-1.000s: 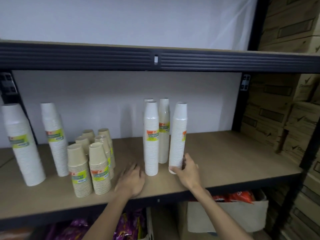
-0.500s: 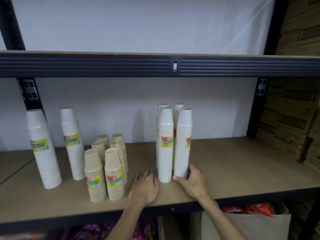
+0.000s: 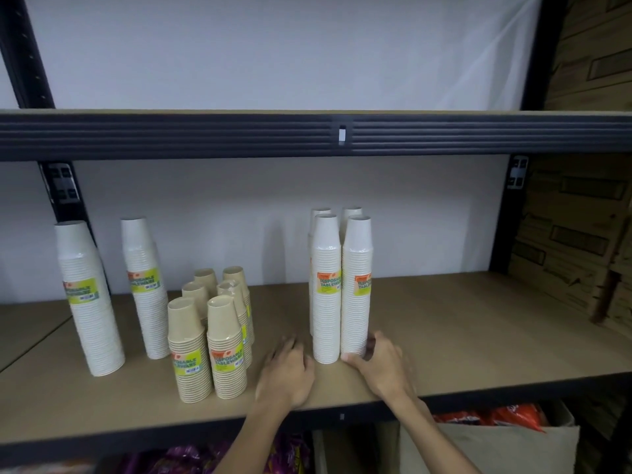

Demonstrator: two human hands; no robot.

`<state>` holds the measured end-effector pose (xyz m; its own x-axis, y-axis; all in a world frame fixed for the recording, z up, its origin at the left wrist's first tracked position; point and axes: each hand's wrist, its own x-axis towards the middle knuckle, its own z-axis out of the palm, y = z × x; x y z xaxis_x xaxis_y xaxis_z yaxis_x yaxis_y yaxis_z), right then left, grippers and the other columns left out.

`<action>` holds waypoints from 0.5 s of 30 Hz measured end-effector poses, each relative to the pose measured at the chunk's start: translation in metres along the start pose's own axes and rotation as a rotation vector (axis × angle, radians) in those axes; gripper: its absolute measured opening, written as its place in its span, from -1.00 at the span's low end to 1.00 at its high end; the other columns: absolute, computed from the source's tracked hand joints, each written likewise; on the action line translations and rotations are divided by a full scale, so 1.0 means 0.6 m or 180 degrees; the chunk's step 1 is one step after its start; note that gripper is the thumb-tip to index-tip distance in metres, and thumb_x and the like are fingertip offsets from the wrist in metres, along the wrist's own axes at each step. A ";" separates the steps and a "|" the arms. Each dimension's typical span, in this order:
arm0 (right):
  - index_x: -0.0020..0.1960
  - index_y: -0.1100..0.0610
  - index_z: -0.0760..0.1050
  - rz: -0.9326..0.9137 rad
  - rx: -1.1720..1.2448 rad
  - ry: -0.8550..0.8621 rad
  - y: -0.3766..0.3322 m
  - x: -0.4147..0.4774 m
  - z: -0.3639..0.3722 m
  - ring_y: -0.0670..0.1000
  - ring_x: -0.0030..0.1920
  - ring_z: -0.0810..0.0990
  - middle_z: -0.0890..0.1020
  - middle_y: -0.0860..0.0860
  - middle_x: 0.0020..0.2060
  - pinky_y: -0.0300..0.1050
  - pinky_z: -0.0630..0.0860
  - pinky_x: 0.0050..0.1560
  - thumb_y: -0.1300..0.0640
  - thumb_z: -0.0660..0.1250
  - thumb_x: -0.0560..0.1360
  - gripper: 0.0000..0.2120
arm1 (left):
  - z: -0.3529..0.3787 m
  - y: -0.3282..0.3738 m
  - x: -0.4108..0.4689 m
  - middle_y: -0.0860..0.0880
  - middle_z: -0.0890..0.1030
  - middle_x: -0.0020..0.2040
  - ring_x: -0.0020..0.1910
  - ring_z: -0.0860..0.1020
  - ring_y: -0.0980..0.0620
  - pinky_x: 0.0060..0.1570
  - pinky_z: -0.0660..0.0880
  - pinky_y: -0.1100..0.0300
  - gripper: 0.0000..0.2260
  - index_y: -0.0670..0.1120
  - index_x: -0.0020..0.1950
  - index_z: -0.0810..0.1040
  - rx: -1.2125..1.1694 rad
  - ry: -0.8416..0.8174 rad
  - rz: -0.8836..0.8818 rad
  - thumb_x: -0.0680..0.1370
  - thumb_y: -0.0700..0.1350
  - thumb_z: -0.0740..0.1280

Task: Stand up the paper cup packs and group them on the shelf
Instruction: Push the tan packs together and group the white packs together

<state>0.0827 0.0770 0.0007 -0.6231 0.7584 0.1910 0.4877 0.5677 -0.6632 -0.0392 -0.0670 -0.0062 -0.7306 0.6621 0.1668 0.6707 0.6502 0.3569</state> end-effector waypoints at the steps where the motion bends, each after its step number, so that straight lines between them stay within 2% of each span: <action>1: 0.16 -0.01 0.48 0.0022 -0.0003 0.0010 0.001 0.000 0.000 0.03 0.08 0.61 0.65 -0.11 0.04 0.00 0.57 0.04 -0.39 0.43 0.27 -0.37 | -0.003 0.004 -0.007 -0.09 0.44 0.38 0.36 0.41 -0.09 0.34 0.35 0.01 -0.64 -0.09 0.32 0.44 -0.0011 0.0133 -0.0009 0.63 0.00 0.05; 3: 0.07 -0.03 0.46 0.0047 0.0093 0.0134 0.002 -0.010 -0.002 0.00 0.00 0.60 0.62 -0.13 -0.08 -0.02 0.57 -0.02 -0.38 0.44 0.28 -0.45 | -0.009 0.013 -0.025 -0.04 0.53 0.06 0.03 0.57 -0.07 0.02 0.50 0.01 -0.80 -0.06 0.01 0.48 -0.0019 0.0482 0.0007 0.60 -0.03 0.09; 4: 0.01 -0.03 0.44 0.0044 0.0219 0.0237 0.001 -0.020 -0.003 -0.03 -0.06 0.59 0.59 -0.14 -0.14 -0.04 0.56 -0.06 -0.33 0.45 0.32 -0.53 | -0.009 0.015 -0.035 -0.01 0.52 -0.02 -0.06 0.57 -0.05 -0.07 0.51 0.03 -0.81 -0.05 -0.05 0.47 -0.0032 0.0649 0.0034 0.60 -0.04 0.10; 7: -0.16 0.00 0.47 -0.0137 0.0624 0.0488 -0.005 -0.060 -0.002 -0.11 -0.21 0.57 0.58 -0.14 -0.27 -0.11 0.56 -0.18 -0.16 0.43 0.44 -0.74 | -0.002 0.011 -0.066 0.04 0.52 -0.11 -0.19 0.56 0.01 -0.15 0.50 0.09 -0.81 -0.03 -0.08 0.51 -0.0068 0.0988 0.0195 0.58 -0.06 0.12; 10: -0.21 -0.03 0.50 -0.0624 0.0709 0.0193 -0.017 -0.104 0.015 -0.17 -0.22 0.57 0.59 -0.14 -0.30 -0.24 0.53 -0.21 -0.07 0.41 0.48 -0.83 | 0.010 -0.016 -0.106 0.07 0.52 -0.20 -0.29 0.52 0.06 -0.26 0.43 0.21 -0.90 -0.02 -0.18 0.52 -0.0024 0.1180 0.0656 0.52 -0.11 0.27; 12: -0.13 -0.05 0.53 -0.0955 0.0688 -0.0026 -0.030 -0.126 0.034 -0.21 -0.11 0.56 0.60 -0.19 -0.21 -0.30 0.51 -0.12 -0.06 0.37 0.50 -0.89 | 0.017 -0.046 -0.133 0.08 0.58 -0.14 -0.23 0.55 0.09 -0.26 0.43 0.25 -0.95 -0.02 -0.14 0.57 -0.0007 0.1377 0.0942 0.49 -0.12 0.32; 15: 0.08 -0.07 0.56 -0.1222 0.0629 -0.0275 -0.060 -0.154 0.055 -0.24 0.03 0.55 0.61 -0.25 -0.04 -0.32 0.49 0.03 -0.09 0.28 0.56 -0.82 | 0.011 -0.097 -0.172 0.02 0.64 0.02 0.06 0.58 0.08 0.03 0.49 0.24 -0.79 -0.09 0.02 0.64 -0.0105 0.1617 0.1213 0.53 -0.10 0.24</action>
<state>0.1024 -0.0238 -0.0170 -0.7892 0.4701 0.3950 0.0897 0.7247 -0.6833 -0.0019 -0.1709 -0.0505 -0.4164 0.5800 0.7001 0.8972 0.3866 0.2134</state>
